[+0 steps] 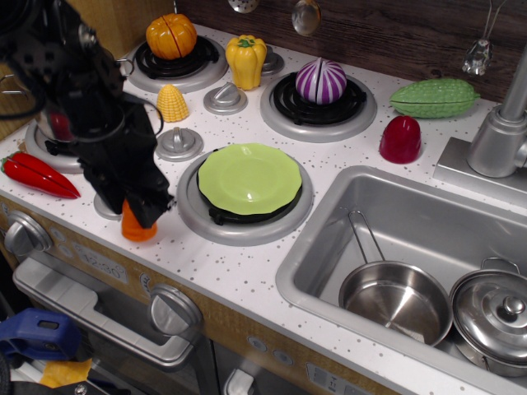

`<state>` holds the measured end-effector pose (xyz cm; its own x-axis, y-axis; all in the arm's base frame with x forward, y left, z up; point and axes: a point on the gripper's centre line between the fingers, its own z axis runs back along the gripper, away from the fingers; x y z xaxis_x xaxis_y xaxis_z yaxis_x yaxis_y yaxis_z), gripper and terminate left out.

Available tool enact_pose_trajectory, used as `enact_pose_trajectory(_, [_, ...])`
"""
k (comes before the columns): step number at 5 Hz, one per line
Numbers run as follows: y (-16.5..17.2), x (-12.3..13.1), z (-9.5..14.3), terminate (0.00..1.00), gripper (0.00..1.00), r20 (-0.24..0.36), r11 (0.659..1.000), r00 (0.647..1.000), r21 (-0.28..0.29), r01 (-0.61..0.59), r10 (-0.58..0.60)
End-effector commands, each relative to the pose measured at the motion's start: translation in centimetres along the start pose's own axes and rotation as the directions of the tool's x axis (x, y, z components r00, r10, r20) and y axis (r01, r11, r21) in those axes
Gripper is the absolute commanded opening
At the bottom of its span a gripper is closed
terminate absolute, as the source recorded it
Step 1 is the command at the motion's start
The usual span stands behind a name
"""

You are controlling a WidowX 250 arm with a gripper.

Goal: Put carrot on plate

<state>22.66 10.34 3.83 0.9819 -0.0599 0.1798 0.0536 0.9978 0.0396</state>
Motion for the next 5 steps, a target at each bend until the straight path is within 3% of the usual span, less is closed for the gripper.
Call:
enact_pose_trajectory(1, [-0.5,4.1,4.3,0.00,0.00,0.062,0.997,0.997,0.051,0.050,-0.053])
enact_pose_trajectory(3, [-3.4,9.3,4.2,0.00,0.00,0.162,0.993,0.980,0.046,0.107,-0.114])
enact_pose_trajectory(5, [-4.5,10.8,1.3,0.00,0.00,0.221,0.991,0.966,0.022,0.131,-0.132])
